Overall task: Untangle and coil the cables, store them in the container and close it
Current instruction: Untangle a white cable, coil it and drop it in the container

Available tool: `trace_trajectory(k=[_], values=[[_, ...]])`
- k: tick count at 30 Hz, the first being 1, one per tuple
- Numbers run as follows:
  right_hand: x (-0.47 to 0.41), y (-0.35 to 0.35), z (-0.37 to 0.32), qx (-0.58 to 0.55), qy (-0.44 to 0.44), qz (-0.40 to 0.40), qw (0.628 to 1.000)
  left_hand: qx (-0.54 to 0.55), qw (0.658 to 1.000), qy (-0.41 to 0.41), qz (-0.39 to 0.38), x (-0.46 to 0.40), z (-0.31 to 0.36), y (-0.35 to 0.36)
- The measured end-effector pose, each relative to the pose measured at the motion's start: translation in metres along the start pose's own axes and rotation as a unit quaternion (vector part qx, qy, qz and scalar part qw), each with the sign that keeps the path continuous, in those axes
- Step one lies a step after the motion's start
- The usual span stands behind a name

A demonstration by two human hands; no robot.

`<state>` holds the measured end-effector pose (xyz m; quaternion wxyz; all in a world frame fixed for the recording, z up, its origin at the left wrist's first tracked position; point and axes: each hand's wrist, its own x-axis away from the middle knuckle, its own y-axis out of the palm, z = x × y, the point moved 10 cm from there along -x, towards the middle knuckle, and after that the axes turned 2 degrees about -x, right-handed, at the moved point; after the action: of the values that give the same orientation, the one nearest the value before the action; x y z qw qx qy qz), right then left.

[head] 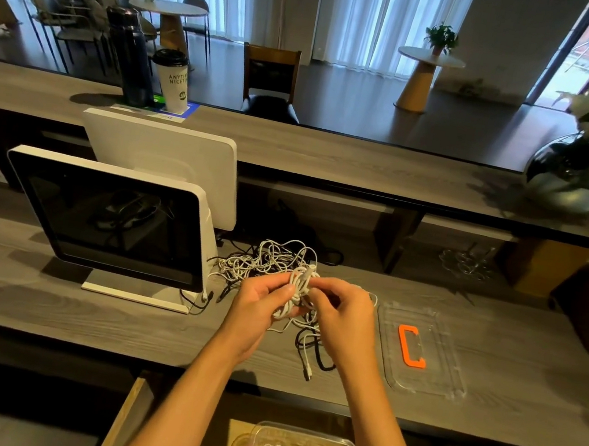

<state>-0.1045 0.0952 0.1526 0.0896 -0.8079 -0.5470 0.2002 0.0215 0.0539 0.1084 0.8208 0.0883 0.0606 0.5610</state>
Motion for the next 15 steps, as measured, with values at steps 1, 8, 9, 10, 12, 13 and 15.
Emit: trace_trajectory(k=[1, 8, 9, 10, 12, 13, 15], values=[[0.002, -0.003, 0.003, -0.019, 0.008, 0.023, 1.000, -0.007, 1.000, 0.003, -0.004, -0.002, 0.001, 0.001], [0.009, -0.009, 0.031, -0.159, 0.100, 0.087, 0.978, -0.013, 0.999, 0.000, 0.041, -0.004, -0.001, -0.002], [0.009, -0.005, 0.030, -0.171, 0.102, 0.067, 0.978, -0.001, 0.999, -0.003, 0.051, -0.004, -0.002, -0.005], [0.009, -0.003, 0.029, -0.179, 0.101, 0.058, 0.977, 0.009, 0.998, -0.006, 0.056, -0.004, -0.002, -0.006], [0.008, -0.006, 0.028, -0.157, 0.088, 0.073, 0.981, 0.019, 0.999, -0.011, 0.047, -0.005, -0.004, -0.005], [0.008, -0.009, 0.027, -0.137, 0.080, 0.088, 0.983, 0.019, 0.999, -0.013, 0.039, -0.006, -0.005, -0.003], [0.008, -0.012, 0.023, -0.100, 0.061, 0.107, 0.987, 0.020, 0.999, -0.024, 0.023, -0.006, -0.008, 0.003]])
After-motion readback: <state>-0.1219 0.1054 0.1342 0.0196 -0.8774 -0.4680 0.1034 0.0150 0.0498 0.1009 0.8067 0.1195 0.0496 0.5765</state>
